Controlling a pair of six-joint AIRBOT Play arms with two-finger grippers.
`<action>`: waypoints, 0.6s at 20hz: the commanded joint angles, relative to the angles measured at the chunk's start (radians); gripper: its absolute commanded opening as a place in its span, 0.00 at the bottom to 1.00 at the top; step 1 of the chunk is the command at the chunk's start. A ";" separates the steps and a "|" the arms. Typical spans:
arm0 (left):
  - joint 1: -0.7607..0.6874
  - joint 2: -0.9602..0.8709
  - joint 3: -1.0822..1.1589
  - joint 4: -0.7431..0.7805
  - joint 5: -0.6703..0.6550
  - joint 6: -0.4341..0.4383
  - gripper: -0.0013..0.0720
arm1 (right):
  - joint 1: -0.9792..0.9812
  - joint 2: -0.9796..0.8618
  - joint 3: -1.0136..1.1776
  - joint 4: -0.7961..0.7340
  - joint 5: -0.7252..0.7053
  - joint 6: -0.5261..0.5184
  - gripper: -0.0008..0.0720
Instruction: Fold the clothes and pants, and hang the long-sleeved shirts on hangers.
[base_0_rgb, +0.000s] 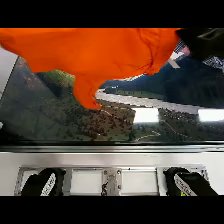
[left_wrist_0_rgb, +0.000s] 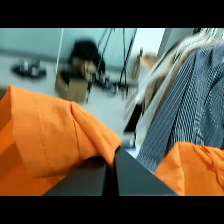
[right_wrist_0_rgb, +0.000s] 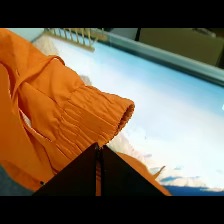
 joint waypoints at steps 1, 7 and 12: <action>0.001 0.102 0.039 0.002 0.093 -0.001 0.02 | -0.001 0.150 0.002 -0.003 -0.016 0.059 0.03; 0.001 0.069 0.039 -0.005 0.143 -0.001 0.03 | -0.001 0.198 0.002 -0.042 0.083 0.183 0.03; -0.053 -0.160 0.039 -0.006 0.122 -0.001 0.03 | -0.001 0.127 -0.074 -0.211 0.191 0.350 0.03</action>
